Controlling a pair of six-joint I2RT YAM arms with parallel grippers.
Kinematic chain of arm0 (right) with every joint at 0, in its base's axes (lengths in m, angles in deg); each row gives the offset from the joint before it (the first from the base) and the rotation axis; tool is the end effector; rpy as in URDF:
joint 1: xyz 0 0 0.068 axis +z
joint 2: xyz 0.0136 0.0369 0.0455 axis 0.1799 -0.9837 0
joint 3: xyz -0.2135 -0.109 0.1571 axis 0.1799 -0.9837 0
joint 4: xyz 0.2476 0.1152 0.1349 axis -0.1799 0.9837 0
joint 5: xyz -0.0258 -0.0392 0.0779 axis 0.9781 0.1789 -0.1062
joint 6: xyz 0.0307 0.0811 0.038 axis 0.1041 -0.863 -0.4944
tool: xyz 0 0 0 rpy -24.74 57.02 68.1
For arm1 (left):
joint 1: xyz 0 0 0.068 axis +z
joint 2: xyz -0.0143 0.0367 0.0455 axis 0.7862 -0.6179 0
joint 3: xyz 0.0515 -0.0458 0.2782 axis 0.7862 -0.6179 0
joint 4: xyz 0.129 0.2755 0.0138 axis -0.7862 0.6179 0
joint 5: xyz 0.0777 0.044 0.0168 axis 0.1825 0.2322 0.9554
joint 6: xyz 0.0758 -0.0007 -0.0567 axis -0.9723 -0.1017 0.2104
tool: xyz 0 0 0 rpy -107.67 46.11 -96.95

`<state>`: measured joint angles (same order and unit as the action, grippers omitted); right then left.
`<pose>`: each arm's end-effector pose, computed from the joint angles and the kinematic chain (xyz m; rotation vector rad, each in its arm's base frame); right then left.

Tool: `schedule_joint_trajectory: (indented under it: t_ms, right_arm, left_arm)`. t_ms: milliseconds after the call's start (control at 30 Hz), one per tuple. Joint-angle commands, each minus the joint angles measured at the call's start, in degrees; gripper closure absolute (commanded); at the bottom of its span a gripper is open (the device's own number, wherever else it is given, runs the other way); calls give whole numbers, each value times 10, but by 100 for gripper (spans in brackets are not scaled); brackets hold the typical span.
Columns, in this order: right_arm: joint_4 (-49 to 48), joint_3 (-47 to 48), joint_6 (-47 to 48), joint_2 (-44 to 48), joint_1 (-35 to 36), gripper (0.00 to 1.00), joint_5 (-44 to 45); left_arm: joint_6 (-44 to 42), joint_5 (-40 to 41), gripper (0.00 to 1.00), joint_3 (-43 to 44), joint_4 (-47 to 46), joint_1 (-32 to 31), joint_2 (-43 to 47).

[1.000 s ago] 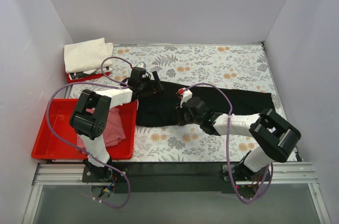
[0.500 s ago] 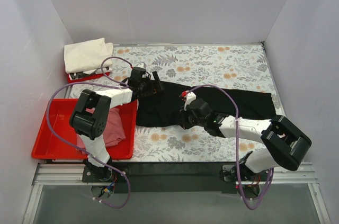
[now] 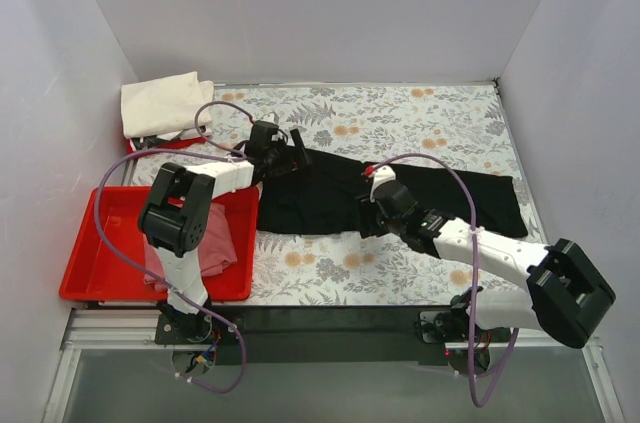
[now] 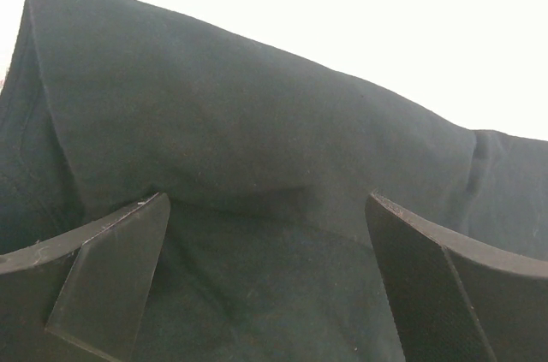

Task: Fold and stack the t-shirts
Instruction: Fold the tshirt

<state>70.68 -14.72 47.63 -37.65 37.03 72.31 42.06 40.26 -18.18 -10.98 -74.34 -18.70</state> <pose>0.2331 0.2267 0.1517 -0.4219 2.2269 0.3984 0.4289 -0.1846 0.1027 -1.0178 2.2879 -0.8635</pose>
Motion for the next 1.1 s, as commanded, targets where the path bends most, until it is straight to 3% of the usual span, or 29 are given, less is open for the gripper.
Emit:
schedule_joint_trajectory:
  t_ms: [0,300,500,667,833,1067]
  right_arm:
    - [22,17,27,44,-68,49,47]
    - [8,11,66,44,-260,47,24]
    - [4,20,79,-23,-336,47,20]
    - [-4,16,82,-78,-352,48,26]
    - [-8,14,80,-96,-351,48,19]
    - [-9,6,75,-106,-347,50,9]
  left_arm:
    - [-15,19,9,25,40,6,-35]
    - [-30,53,9,190,80,6,-150]
    - [-37,78,9,330,122,16,-255]
    - [-59,95,9,440,126,19,-310]
    - [-67,111,9,411,77,19,-243]
    - [-33,102,8,235,37,13,-83]
